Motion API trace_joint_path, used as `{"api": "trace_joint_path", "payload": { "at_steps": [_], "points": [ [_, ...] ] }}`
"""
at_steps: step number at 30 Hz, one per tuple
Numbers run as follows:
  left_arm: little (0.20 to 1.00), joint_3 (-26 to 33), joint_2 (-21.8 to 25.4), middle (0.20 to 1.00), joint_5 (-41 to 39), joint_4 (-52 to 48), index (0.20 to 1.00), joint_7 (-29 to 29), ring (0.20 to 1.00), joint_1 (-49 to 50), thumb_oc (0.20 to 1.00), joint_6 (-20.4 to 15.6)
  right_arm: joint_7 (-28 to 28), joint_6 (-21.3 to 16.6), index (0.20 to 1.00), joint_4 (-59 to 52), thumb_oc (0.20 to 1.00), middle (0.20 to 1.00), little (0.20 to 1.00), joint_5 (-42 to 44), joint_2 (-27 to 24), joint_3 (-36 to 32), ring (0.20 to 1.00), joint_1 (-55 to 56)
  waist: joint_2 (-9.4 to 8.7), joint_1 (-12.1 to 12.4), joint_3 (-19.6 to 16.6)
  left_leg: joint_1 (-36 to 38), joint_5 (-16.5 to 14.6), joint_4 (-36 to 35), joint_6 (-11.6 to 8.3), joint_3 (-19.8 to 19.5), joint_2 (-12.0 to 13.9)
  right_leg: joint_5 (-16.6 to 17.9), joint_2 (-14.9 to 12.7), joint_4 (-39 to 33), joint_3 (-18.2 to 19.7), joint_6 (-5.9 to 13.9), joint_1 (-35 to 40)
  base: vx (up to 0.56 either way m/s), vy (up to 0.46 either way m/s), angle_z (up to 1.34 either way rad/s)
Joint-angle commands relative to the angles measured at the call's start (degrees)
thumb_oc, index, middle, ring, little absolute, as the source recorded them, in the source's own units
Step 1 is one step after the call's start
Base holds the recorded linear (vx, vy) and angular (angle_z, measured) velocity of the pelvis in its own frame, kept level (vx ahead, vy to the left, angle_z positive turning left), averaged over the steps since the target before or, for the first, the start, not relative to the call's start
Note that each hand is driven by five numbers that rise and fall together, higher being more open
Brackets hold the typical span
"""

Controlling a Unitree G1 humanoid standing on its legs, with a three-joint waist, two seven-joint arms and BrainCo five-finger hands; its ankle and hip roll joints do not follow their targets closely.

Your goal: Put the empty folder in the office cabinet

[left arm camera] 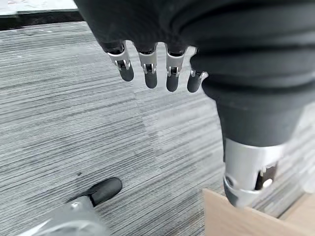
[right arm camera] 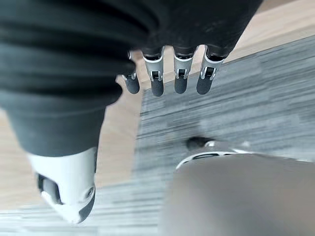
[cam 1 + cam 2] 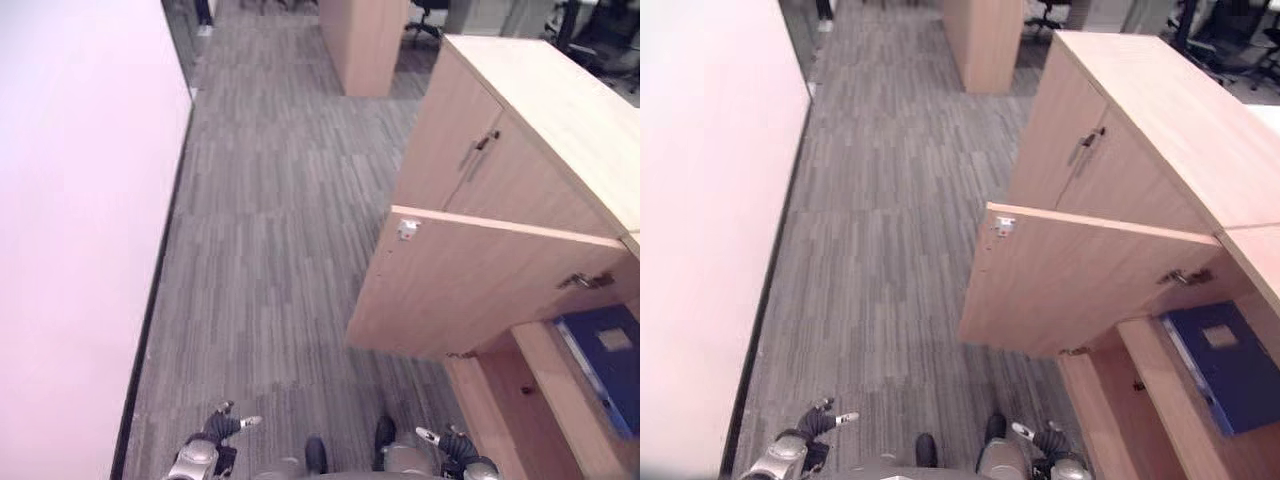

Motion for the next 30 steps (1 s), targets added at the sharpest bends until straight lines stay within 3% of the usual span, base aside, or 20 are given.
{"api": "trace_joint_path", "payload": {
  "at_steps": [1,4,5,6,7,15,20,23,30],
  "points": [
    [1.0,0.5,0.4,1.0,0.3,-1.0,1.0,0.0,1.0,-5.6,1.0,-2.9,0.0,-1.4,1.0,-1.6,1.0,1.0,1.0,1.6,-1.0,-0.2,1.0,-2.0,-1.16,0.9,1.2,1.3,-1.7,-0.2,-7.85,-7.6,6.5,-0.1,-0.4,-7.2,0.0,1.36,8.0,0.09,-0.032,-0.07],
    [1.0,-0.2,0.6,1.0,-0.3,-4.4,1.0,-0.4,1.0,-5.3,1.0,-3.7,0.2,-1.8,1.0,-3.3,1.0,1.0,1.0,2.0,-1.6,-0.5,1.0,-1.0,-0.94,0.5,0.7,1.5,-2.0,-0.2,-8.29,-7.8,6.5,0.0,-0.7,-9.0,-0.4,1.27,9.1,0.07,-0.049,-0.05],
    [1.0,0.3,6.3,1.0,-5.9,-15.8,1.0,-5.0,1.0,-6.7,1.0,-10.6,1.5,-2.4,1.0,-5.1,1.0,1.0,1.0,2.4,-2.4,-0.8,1.0,1.2,-0.73,0.0,0.4,1.9,-2.2,-0.2,-8.71,-7.5,6.7,0.1,-0.7,-10.0,-0.6,1.46,9.9,0.11,-0.041,0.23],
    [1.0,1.5,7.9,1.0,-2.5,-12.7,1.0,-2.8,1.0,-6.9,1.0,-2.2,1.8,-2.5,1.0,-6.6,1.0,1.0,1.0,1.5,-3.7,-1.1,1.0,1.2,-0.2,-0.1,0.2,2.0,-2.2,-0.2,-8.75,-7.4,6.7,0.5,-0.8,-10.8,-0.5,1.49,10.3,0.11,-0.033,0.44],
    [1.0,1.1,8.3,1.0,-2.0,-14.7,1.0,-2.1,1.0,-8.8,1.0,-4.1,1.7,-2.6,1.0,-6.6,1.0,1.0,1.0,0.7,-3.7,-0.7,1.0,0.6,-0.03,-0.6,-0.3,2.2,-2.2,-0.2,-9.05,-7.0,6.9,0.9,-0.9,-11.7,-0.6,1.51,10.6,0.08,-0.017,0.16],
    [1.0,-0.4,11.4,1.0,-12.0,-13.3,1.0,-0.7,1.0,-26.5,1.0,-5.4,2.8,-2.4,1.0,-7.6,1.0,1.0,1.0,-1.5,-4.5,4.1,1.0,-0.8,1.17,-3.6,-0.7,3.3,-2.5,-0.2,-9.82,-3.3,8.3,1.8,-0.4,-12.7,2.7,1.9,10.0,0.06,-0.061,-0.6],
    [1.0,-4.2,12.0,1.0,-14.5,-10.5,1.0,-0.5,1.0,-37.0,1.0,-5.7,3.3,-2.5,1.0,-7.1,1.0,1.0,1.0,-1.3,-4.8,6.0,1.0,-1.9,2.98,-6.3,-0.3,3.3,-2.2,-0.2,-10.3,-1.9,8.9,1.7,-0.2,-12.3,4.0,1.96,9.0,0.04,-0.053,-0.27],
    [1.0,-6.0,9.9,1.0,-17.9,-7.5,1.0,0.0,1.0,-43.3,1.0,-6.1,3.0,-2.5,1.0,-6.2,1.0,1.0,1.0,-0.8,-5.6,7.1,1.0,-4.8,4.6,-9.0,1.1,2.5,-1.7,-0.2,-10.55,0.5,9.5,2.0,0.1,-11.7,6.1,2.34,6.5,-0.01,-0.012,-0.14],
    [1.0,-4.7,5.6,1.0,-23.4,-0.6,1.0,0.1,1.0,-49.1,1.0,-6.0,2.3,-2.9,1.0,-3.7,1.0,1.0,1.0,1.3,-6.1,6.6,1.0,-5.3,3.26,-12.4,2.8,1.8,-1.4,-0.2,-11.27,4.1,10.9,2.4,1.4,-11.2,8.8,2.37,3.3,0.01,-0.035,-0.48]
  ]
}}
